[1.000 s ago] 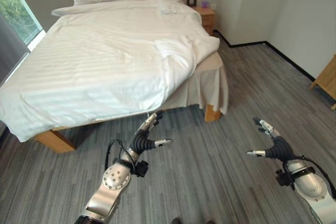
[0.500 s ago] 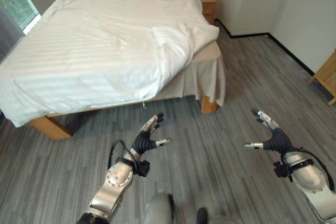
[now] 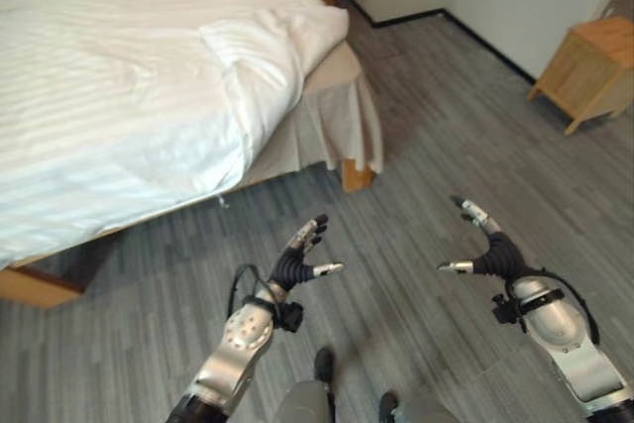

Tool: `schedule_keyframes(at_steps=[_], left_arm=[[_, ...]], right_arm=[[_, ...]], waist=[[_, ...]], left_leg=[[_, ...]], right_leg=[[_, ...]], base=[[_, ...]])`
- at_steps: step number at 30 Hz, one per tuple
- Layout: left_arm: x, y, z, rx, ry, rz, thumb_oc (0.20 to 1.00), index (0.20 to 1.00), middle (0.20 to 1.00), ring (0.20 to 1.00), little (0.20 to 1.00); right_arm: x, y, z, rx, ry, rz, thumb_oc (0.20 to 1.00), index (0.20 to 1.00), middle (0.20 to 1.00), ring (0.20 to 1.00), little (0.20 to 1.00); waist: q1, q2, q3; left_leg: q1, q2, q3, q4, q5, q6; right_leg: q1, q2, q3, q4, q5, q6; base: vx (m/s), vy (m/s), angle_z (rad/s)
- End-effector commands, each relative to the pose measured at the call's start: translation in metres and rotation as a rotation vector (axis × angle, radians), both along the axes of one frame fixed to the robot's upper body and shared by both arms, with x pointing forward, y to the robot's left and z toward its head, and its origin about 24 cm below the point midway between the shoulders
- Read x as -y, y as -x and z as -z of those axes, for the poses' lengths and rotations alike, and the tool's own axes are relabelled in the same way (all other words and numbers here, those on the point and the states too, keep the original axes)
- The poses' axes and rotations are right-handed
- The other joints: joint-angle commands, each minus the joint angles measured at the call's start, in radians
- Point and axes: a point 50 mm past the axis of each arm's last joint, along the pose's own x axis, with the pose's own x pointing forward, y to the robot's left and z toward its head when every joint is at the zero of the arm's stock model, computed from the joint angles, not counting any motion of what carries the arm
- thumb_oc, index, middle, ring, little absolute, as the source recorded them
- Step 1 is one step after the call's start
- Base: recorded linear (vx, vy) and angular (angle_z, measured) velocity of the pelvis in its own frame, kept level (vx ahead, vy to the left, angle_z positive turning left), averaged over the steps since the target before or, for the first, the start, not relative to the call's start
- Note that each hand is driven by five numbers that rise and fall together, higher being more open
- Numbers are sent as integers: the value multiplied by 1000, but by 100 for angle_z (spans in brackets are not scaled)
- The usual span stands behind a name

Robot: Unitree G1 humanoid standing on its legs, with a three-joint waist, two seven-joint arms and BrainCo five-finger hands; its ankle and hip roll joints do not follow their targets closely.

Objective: Making the bed.

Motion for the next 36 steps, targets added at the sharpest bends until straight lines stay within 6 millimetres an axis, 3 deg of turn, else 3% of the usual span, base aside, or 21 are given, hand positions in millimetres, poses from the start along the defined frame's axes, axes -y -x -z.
schedule_keyframes(at_steps=[1, 3, 6, 7, 9, 10, 12, 13, 15, 17, 19, 20, 22, 23, 24, 26, 28, 30, 33, 35, 36], left_arm=[[5, -8, -26, 135, 7, 35, 1000, 1000, 1000, 1000, 1000], [6, -11, -30, 154, 11, 34, 1000, 1000, 1000, 1000, 1000], [5, -10, -29, 150, 26, 26, 1000, 1000, 1000, 1000, 1000], [5, -10, -29, 149, 26, 26, 1000, 1000, 1000, 1000, 1000], [2, -12, -29, 151, 35, 9, 1000, 1000, 1000, 1000, 1000], [-3, -14, -29, 162, 32, -27, 1000, 1000, 1000, 1000, 1000], [-3, -14, -29, 162, 35, -28, 1000, 1000, 1000, 1000, 1000], [-6, -12, -23, 143, 47, -48, 1000, 1000, 1000, 1000, 1000], [-4, -8, -15, 105, 68, -59, 1000, 1000, 1000, 1000, 1000], [-2, -6, -10, 72, 99, -65, 1000, 1000, 1000, 1000, 1000], [-2, -6, -11, 72, 115, -68, 1000, 1000, 1000, 1000, 1000], [-2, -5, -11, 72, 123, -73, 1000, 1000, 1000, 1000, 1000], [-2, -6, -13, 76, 141, -76, 1000, 1000, 1000, 1000, 1000], [-2, -6, -13, 76, 142, -75, 1000, 1000, 1000, 1000, 1000], [-1, -3, -12, 66, 155, -74, 1000, 1000, 1000, 1000, 1000], [-1, -1, -10, 61, 154, -72, 1000, 1000, 1000, 1000, 1000], [0, 2, -6, 42, 138, -62, 1000, 1000, 1000, 1000, 1000], [0, 3, -5, 36, 135, -58, 1000, 1000, 1000, 1000, 1000], [-3, 9, 1, -4, 128, -57, 1000, 1000, 1000, 1000, 1000], [-3, 9, 1, -3, 73, -27, 1000, 1000, 1000, 1000, 1000], [-3, 9, 1, -3, 73, -27, 1000, 1000, 1000, 1000, 1000]], right_arm=[[-3, -5, -24, 124, -11, -36, 1000, 1000, 1000, 1000, 1000], [-2, -2, -25, 127, -13, -31, 1000, 1000, 1000, 1000, 1000], [-1, 1, -23, 111, -43, -23, 1000, 1000, 1000, 1000, 1000], [-1, 2, -22, 110, -43, -24, 1000, 1000, 1000, 1000, 1000], [-1, 0, -21, 105, -51, -16, 1000, 1000, 1000, 1000, 1000], [-3, -2, -20, 101, -43, -17, 1000, 1000, 1000, 1000, 1000], [-3, -1, -19, 100, -41, -16, 1000, 1000, 1000, 1000, 1000], [-2, 2, -14, 77, -26, -24, 1000, 1000, 1000, 1000, 1000], [1, 2, -12, 63, -17, -18, 1000, 1000, 1000, 1000, 1000], [4, 0, -14, 63, -34, -17, 1000, 1000, 1000, 1000, 1000], [5, -2, -18, 76, -54, -17, 1000, 1000, 1000, 1000, 1000], [7, -5, -23, 95, -51, -13, 1000, 1000, 1000, 1000, 1000], [8, -5, -23, 92, -32, -8, 1000, 1000, 1000, 1000, 1000], [8, -5, -23, 92, -32, -8, 1000, 1000, 1000, 1000, 1000], [12, -3, -20, 74, -16, 4, 1000, 1000, 1000, 1000, 1000], [13, -2, -18, 66, -12, 10, 1000, 1000, 1000, 1000, 1000], [18, 0, -15, 55, 6, 39, 1000, 1000, 1000, 1000, 1000], [20, -1, -16, 63, 9, 55, 1000, 1000, 1000, 1000, 1000], [18, 2, -11, 52, -8, 63, 1000, 1000, 1000, 1000, 1000], [15, 5, -5, 38, 0, 70, 1000, 1000, 1000, 1000, 1000], [15, 5, -5, 38, -1, 70, 1000, 1000, 1000, 1000, 1000]], waist=[[-10, 51, -27], [-33, 57, -10], [-58, 54, -9], [-59, 58, -8], [-71, 53, -9], [-76, 54, -14], [-77, 57, -15], [-81, 51, -34], [-84, 61, -50], [-78, 76, -53], [-66, 59, -31], [-53, 31, -11], [-33, 12, 10], [-32, 13, 10], [-21, 15, 10], [-18, 14, 3], [-23, 40, -19], [-28, 44, -26], [-13, 42, -56], [-32, 20, -46], [-31, 19, -46]], left_leg=[[43, -22, 1, -105, -20, 63], [93, -21, -2, -105, -54, 58], [145, -18, -22, -105, -98, 30], [150, -12, -24, -105, -103, 28], [186, -3, -31, -105, -140, 7], [229, 13, -30, -105, -177, -15], [243, 22, -32, -105, -191, -20], [297, 42, -50, -105, -224, -25], [303, 76, -58, -37, -219, -38], [219, 97, -51, 167, -138, -63], [94, 113, -45, 431, -35, -70], [37, 154, 51, 537, -22, -61], [-40, 164, 139, 549, -59, -58], [-40, 164, 140, 552, -64, -57], [-95, 135, 202, 434, -117, -40], [-104, 102, 225, 350, -117, -32], [-95, 82, 360, 111, -43, -55], [-96, 117, 459, 58, -6, -50], [-20, 45, 390, -36, -19, 4], [75, -11, 366, -93, -61, 64], [75, -12, 366, -93, -61, 64]], right_leg=[[152, -29, -100, -103, 163, -46], [90, -75, -171, -169, 89, -77], [58, -70, -183, -497, 37, -123], [75, -63, -188, -518, 43, -124], [86, -66, -168, -790, 110, -118], [37, -95, -154, -864, 163, -97], [39, -92, -143, -866, 170, -95], [44, -86, -93, -822, 187, -109], [70, -72, -105, -807, 185, -132], [156, -51, -139, -868, 172, -165], [225, -52, -166, -892, 146, -204], [278, -64, -194, -896, 109, -224], [318, -75, -208, -896, 83, -227], [318, -76, -207, -896, 81, -225], [356, -82, -221, -896, 49, -213], [366, -87, -226, -896, 38, -205], [418, -63, -261, -896, -16, -189], [448, -58, -301, -883, -26, -185], [447, -78, -333, -701, -52, -141], [348, -150, -324, -391, 80, -32], [346, -152, -324, -388, 78, -32]], base=[[361, 71, -7], [413, -21, -2], [377, -160, -3], [356, -179, 27], [483, -256, 62], [551, -311, 60], [412, -253, 54], [535, -361, 61], [522, -388, 46], [277, -306, 14], [281, -401, -2], [347, -424, -3], [283, -235, 21], [339, -55, 25], [326, 9, 11], [344, 22, -4], [429, 46, 29], [327, 55, 31], [448, 157, 26], [364, 225, 41], [205, 94, 82]])
